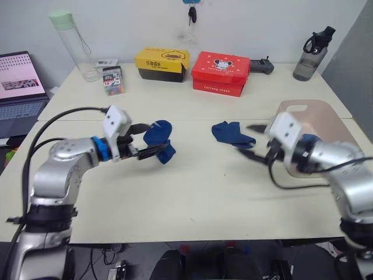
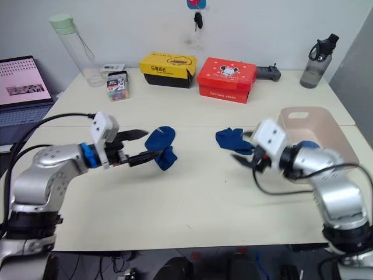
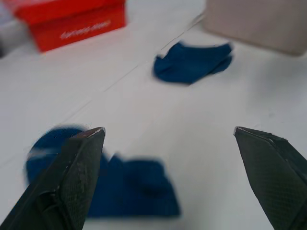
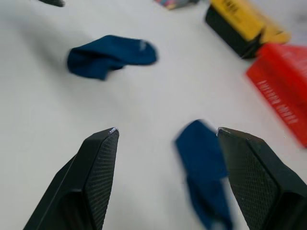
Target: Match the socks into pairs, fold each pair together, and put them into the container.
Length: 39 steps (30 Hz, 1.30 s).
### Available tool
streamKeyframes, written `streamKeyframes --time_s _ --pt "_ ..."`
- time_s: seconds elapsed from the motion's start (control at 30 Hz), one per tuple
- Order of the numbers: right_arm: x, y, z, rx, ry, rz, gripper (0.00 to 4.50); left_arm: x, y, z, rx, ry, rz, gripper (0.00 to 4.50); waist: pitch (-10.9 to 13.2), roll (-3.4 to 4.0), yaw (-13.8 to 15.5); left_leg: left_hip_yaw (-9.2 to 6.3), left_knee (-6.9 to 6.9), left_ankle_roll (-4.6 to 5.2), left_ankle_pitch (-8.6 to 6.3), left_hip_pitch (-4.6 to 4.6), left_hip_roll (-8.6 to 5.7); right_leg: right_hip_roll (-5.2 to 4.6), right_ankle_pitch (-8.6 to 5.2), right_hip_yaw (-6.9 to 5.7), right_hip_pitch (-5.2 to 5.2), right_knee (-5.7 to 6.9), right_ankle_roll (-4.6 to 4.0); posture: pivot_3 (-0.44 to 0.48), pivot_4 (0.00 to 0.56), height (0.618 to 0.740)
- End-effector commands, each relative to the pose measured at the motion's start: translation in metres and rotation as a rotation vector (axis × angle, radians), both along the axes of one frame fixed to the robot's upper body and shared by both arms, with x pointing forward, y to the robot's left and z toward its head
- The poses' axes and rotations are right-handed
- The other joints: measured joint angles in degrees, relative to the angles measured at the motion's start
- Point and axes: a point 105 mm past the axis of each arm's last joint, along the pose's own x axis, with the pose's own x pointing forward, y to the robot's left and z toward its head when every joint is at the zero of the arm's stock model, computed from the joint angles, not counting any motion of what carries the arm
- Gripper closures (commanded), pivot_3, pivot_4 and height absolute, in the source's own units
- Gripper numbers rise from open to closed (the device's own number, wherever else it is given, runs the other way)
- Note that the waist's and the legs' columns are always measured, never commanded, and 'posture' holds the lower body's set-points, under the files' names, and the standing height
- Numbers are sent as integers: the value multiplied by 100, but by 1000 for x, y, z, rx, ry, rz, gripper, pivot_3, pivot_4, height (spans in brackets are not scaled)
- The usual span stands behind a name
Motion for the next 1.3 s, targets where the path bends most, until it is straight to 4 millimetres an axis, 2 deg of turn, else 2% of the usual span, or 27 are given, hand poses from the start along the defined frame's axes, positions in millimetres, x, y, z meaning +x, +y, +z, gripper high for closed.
streamKeyframes --time_s 0.03,0.1,0.13,0.2,0.27,0.3,0.4,0.53,0.67,0.77,0.9,1.07,1.3 --pt "-10 8 -10 24 -45 -26 985 -9 8 -2 0 -56 30 0 -1 1 10 -1 -1 0 0 2 0 0 0 -1 2 0 0 0 150 740" --pt "-14 2 -29 45 32 -76 985 -19 15 -16 -25 -19 34 0 -1 2 22 -1 -2 0 0 3 0 0 0 -1 3 -1 0 0 150 740" --pt "-17 -1 -36 91 91 -99 985 -31 19 -30 10 18 -3 0 -1 2 21 1 -3 0 0 4 0 0 0 1 2 -1 0 0 150 740" --pt "-22 -6 -41 158 147 -125 633 -45 26 -44 -2 76 8 0 -3 5 -1 3 -8 0 0 7 2 1 0 2 2 -1 0 0 150 740" --pt "-26 -5 -41 178 156 -120 126 -48 29 -45 -55 82 56 0 -2 6 -6 5 -18 0 -1 15 2 1 0 7 3 0 0 0 150 740" --pt "-27 -5 -41 183 157 -122 18 -51 28 -46 -63 84 59 0 -2 6 -6 1 -19 0 0 15 4 2 1 3 4 0 -2 0 150 740" --pt "-26 -2 -40 196 164 -120 18 -57 23 -48 -73 89 52 0 -2 6 -15 1 -17 2 -1 20 4 3 2 3 9 2 -4 0 150 740" --pt "-20 2 -35 236 188 -129 18 -58 13 -39 -85 80 12 0 -2 6 -21 2 -18 2 -1 21 4 4 2 3 9 0 -4 0 150 740" --pt "4 0 -20 278 169 -206 18 -54 -1 -19 -94 35 -50 0 -2 6 -42 3 -20 2 -1 24 4 5 2 4 10 1 -4 0 150 740" --pt "32 -2 -10 291 159 -288 18 -51 -14 -4 -92 5 -107 0 -2 6 -57 5 -21 1 -1 24 4 5 2 5 9 1 -4 0 150 740" --pt "69 -5 -10 262 199 -392 18 -56 -29 -5 -55 55 -205 0 -2 6 -95 16 -36 1 -1 31 3 5 2 13 6 0 -4 0 150 740" --pt "107 -9 -11 286 267 -483 18 -49 -37 3 -69 35 -220 0 -2 6 -119 32 -68 -2 2 50 7 7 2 25 5 -2 -5 0 150 740" --pt "143 -5 -16 259 320 -489 18 -45 -43 5 -67 23 -237 0 -2 6 -165 41 -71 -3 3 52 6 7 2 31 4 -3 -5 0 150 740"
